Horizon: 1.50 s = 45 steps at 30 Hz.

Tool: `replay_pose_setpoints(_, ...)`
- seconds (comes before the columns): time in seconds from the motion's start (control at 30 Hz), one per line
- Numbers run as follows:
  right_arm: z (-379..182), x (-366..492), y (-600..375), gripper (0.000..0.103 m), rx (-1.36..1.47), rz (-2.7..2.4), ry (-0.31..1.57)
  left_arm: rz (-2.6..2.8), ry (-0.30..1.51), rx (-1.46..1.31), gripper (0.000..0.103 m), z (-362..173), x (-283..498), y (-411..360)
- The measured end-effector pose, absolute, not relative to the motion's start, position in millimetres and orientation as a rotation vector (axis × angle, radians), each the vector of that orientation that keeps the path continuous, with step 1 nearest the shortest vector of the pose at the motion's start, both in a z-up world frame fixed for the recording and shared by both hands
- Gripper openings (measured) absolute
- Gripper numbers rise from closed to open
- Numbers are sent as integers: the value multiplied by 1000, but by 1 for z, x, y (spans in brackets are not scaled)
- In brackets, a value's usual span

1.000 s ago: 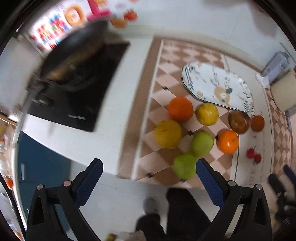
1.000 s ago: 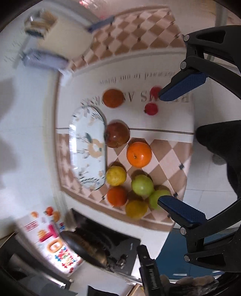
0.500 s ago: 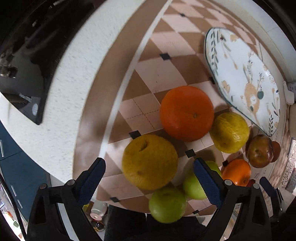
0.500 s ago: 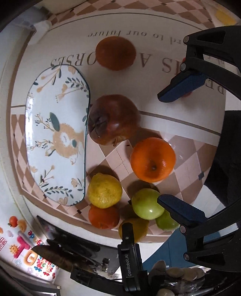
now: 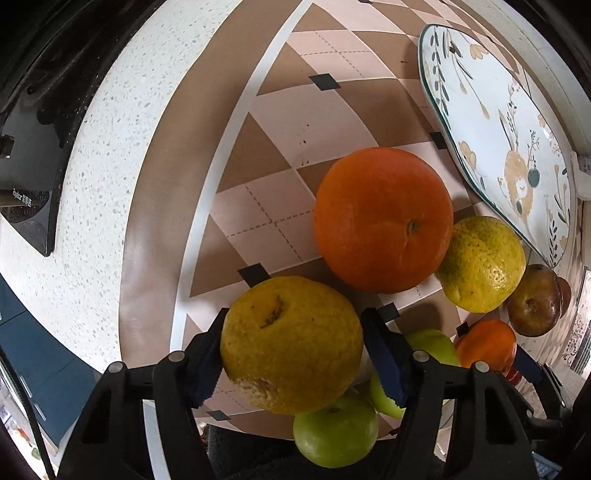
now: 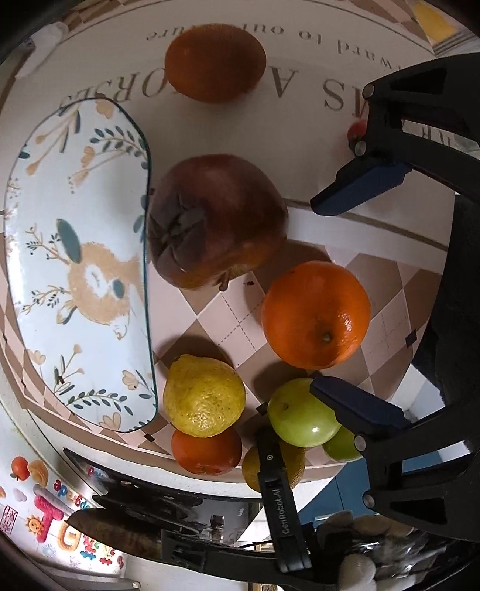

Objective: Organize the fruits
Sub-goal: 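Grasp the large yellow citrus with the left tool while the right tool grasps an orange, then carry both fruits onto the white deer plate and open both tools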

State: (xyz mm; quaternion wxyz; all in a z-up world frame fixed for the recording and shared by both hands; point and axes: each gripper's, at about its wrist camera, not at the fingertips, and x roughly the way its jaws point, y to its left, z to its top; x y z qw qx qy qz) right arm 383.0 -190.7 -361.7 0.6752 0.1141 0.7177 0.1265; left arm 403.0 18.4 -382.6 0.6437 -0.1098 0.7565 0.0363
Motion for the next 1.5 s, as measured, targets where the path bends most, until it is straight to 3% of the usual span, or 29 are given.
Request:
replay_pose_setpoints(0.1,-367,386,-185,85,262,292,1633,90,1717,-232,60,-382,396,18)
replay_pose_setpoints(0.23,-371,387,-178,67,255,313,1649,90,1709,-222,60,-383,390,18)
replay_pose_setpoints(0.4,-369,386,-167,66,234,307,1665,83,1680,-208,59,-351,385,25)
replay_pose_setpoints(0.53,-346,387,-182,65,400,373,1677,39,1606,-227,59,-303,379,18)
replay_pose_setpoints(0.77,-276,442,-216,65,382,358,1479,-86,1433,-208,59,-221,438,-19)
replay_pose_setpoints(1.07,-305,536,-231,65,212,276,1484,-126,1581,-159,60,-292,548,-78)
replay_pose_setpoints(1.5,-352,573,-219,65,71,270,1528,-98,1700,-183,60,-341,591,-96)
